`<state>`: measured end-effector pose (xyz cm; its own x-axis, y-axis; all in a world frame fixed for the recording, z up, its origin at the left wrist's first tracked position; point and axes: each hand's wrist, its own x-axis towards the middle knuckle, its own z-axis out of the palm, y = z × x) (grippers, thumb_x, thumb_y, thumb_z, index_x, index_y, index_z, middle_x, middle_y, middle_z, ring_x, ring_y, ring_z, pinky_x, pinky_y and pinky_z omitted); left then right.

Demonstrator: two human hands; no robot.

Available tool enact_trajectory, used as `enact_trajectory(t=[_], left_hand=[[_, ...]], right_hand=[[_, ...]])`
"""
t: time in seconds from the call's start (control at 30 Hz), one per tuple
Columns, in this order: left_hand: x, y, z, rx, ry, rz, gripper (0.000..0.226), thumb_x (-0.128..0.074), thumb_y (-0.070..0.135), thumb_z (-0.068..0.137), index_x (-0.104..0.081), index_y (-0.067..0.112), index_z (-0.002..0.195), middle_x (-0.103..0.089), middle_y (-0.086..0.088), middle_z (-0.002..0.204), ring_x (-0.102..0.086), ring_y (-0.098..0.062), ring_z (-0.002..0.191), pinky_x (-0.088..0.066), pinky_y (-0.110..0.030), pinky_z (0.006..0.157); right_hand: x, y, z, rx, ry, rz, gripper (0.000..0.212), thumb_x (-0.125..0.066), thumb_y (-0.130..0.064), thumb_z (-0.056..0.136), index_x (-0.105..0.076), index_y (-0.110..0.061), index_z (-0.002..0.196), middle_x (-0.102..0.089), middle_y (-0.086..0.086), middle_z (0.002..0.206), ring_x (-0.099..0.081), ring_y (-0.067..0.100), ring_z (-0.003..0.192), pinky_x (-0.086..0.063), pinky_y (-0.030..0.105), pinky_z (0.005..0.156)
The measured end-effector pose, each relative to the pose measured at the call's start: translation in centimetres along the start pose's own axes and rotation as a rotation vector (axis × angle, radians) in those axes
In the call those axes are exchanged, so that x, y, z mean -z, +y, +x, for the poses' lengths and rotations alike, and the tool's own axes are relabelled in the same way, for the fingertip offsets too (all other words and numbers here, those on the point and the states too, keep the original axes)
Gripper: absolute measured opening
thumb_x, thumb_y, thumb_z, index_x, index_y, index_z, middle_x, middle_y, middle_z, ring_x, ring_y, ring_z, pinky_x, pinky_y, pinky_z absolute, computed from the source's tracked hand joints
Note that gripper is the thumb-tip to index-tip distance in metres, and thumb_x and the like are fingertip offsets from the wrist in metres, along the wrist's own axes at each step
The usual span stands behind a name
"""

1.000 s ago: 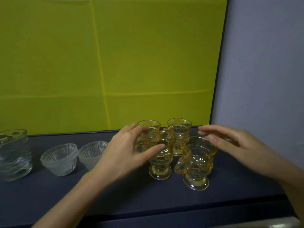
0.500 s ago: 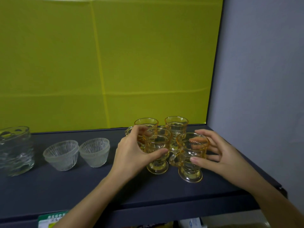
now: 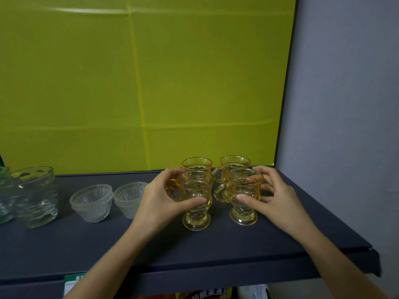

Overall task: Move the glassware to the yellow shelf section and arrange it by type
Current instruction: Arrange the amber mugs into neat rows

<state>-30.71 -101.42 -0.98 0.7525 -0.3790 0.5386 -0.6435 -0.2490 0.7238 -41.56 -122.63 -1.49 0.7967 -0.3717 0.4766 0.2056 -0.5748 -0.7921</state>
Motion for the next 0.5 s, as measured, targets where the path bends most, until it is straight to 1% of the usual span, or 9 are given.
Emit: enact_trajectory(t=[0.1,0.17,0.27,0.33,0.4,0.43,0.5], left_hand=[[-0.24,0.03,0.2,-0.006,-0.004,0.002,0.079,-0.077,0.056,0.037,-0.058,0.028,0.109,-0.064,0.014,0.099,-0.061,-0.003,0.089,-0.047,-0.009,0.074],[-0.29,0.13,0.31,-0.016,-0.011,0.001,0.078,-0.077,0.056,0.038,-0.058,0.028,0.108,-0.065,0.014,0.098,-0.061,-0.001,0.088,-0.044,-0.005,0.073],[-0.25,0.22,0.25,-0.033,-0.004,0.018,0.078,-0.076,0.055,0.039,-0.059,0.027,0.109,-0.065,0.014,0.096,-0.059,0.003,0.088,-0.041,-0.002,0.073],[-0.14,0.34,0.13,-0.039,0.004,0.023,0.078,-0.076,0.055,0.04,-0.058,0.027,0.11,-0.065,0.012,0.098,-0.059,0.002,0.09,-0.041,-0.005,0.077],[-0.32,0.37,0.05,-0.048,-0.01,0.047,0.082,-0.077,0.058,0.04,-0.057,0.027,0.113,-0.064,0.009,0.104,-0.057,-0.005,0.097,-0.042,-0.014,0.084],[-0.4,0.32,0.02,-0.058,-0.017,0.056,0.086,-0.078,0.063,0.04,-0.055,0.027,0.115,-0.062,0.009,0.107,-0.056,-0.007,0.101,-0.041,-0.015,0.086],[-0.04,0.37,-0.15,-0.043,-0.042,0.057,0.091,-0.072,0.068,0.041,-0.052,0.027,0.119,-0.059,0.01,0.112,-0.053,-0.005,0.107,-0.036,-0.008,0.087]], right_hand=[[-0.24,0.27,0.18,-0.003,0.028,-0.015,0.075,-0.078,-0.039,0.058,-0.043,-0.027,0.123,-0.059,-0.009,0.113,-0.057,0.0,0.102,-0.052,0.018,0.079],[-0.4,0.41,0.3,-0.006,0.037,-0.021,0.074,-0.08,-0.036,0.061,-0.043,-0.026,0.125,-0.059,-0.006,0.115,-0.057,0.0,0.1,-0.051,0.019,0.08],[-0.66,0.53,0.35,0.0,0.046,-0.022,0.073,-0.08,-0.033,0.063,-0.042,-0.027,0.126,-0.058,-0.005,0.116,-0.055,-0.003,0.098,-0.048,0.014,0.074],[-0.59,0.46,0.29,-0.003,0.046,-0.022,0.074,-0.08,-0.034,0.064,-0.041,-0.027,0.127,-0.057,-0.006,0.117,-0.056,0.001,0.1,-0.047,0.012,0.072],[-0.65,0.55,0.2,0.001,0.023,-0.032,0.078,-0.079,-0.039,0.062,-0.039,-0.026,0.129,-0.056,-0.007,0.118,-0.055,0.004,0.104,-0.046,0.013,0.074],[-0.58,0.49,0.19,0.001,0.006,-0.036,0.083,-0.077,-0.044,0.06,-0.037,-0.026,0.131,-0.055,-0.008,0.119,-0.054,0.004,0.105,-0.045,0.012,0.074],[0.0,0.04,0.1,-0.014,-0.037,-0.059,0.097,-0.07,-0.057,0.053,-0.033,-0.026,0.136,-0.051,-0.01,0.124,-0.05,0.002,0.108,-0.044,0.012,0.079]])
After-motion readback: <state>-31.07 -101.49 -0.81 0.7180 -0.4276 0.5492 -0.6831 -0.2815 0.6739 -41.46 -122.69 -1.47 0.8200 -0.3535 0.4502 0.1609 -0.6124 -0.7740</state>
